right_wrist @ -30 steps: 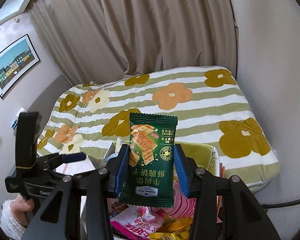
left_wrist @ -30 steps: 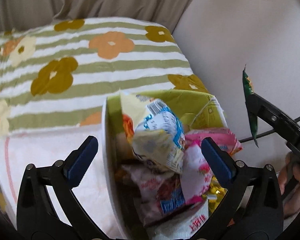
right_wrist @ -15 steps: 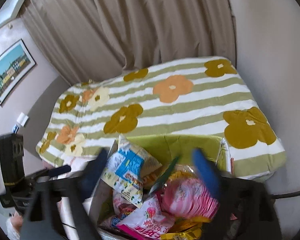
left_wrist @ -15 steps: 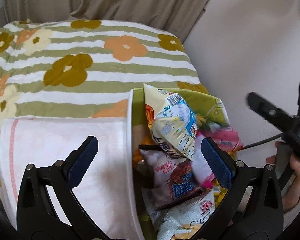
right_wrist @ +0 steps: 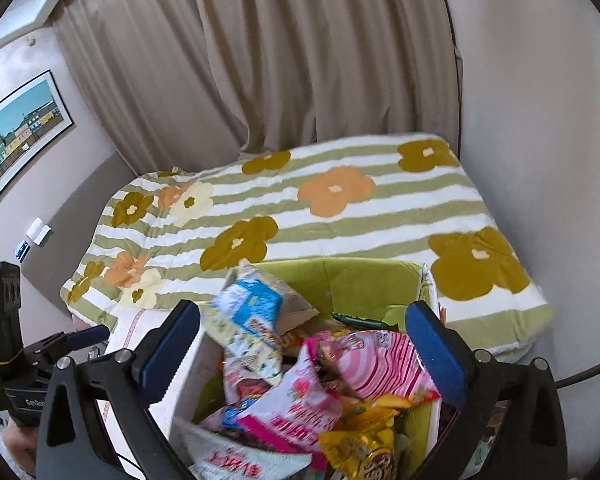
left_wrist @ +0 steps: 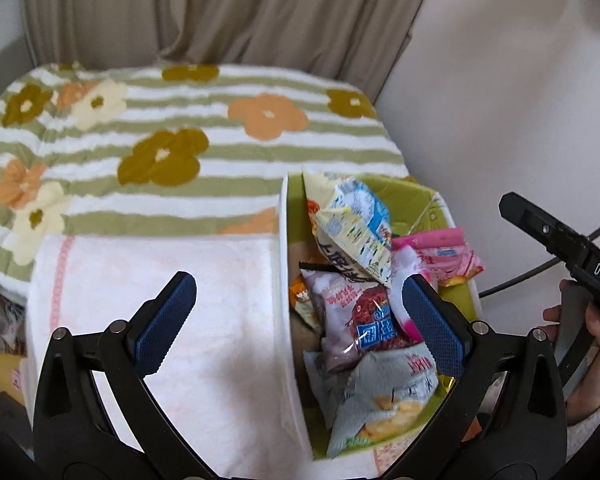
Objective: Organize snacks
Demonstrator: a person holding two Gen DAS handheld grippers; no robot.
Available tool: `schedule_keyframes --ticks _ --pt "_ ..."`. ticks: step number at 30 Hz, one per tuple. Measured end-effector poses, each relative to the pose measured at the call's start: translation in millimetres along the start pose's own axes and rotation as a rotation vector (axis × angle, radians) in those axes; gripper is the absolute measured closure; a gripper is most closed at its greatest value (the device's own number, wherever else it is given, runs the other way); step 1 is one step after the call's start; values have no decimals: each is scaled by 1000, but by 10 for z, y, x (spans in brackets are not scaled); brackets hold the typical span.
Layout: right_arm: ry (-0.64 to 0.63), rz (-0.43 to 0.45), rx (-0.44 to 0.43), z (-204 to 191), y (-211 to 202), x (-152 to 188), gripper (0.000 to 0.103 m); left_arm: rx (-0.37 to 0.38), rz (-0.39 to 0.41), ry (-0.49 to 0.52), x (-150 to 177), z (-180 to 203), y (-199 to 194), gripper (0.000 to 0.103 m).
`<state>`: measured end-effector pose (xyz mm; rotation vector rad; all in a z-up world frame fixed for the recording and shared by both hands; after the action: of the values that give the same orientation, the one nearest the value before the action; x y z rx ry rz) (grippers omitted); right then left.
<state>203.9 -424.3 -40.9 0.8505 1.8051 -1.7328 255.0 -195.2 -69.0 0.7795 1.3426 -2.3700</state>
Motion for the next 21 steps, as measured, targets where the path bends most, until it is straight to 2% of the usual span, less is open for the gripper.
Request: schedule_keyframes --ticks 7,13,16,21 --pt "-44 165 98 -325 -922 187 1 -30 175 108 165 174 -989 1" --pt "-51 261 187 -648 -1661 673 1 -76 302 171 612 221 -1793 1" --pt "-52 279 214 -753 -1893 921 1 -83 312 175 889 162 -2061 1" --pt "-23 257 228 -856 -2096 1308 1 -114 321 208 1318 147 -2320 1"
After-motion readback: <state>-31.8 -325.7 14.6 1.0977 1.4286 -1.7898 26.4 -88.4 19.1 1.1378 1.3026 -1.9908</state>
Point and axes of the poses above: each gripper's, at about its wrist camera, not at the fingertips, and y roughly the way its jaws point, z to its right, x to its underside, the point moved 1 cm from there along y, roughly the way its jaws point, and after that the axes turned 14 degrees about x, right-handed, at the moved point
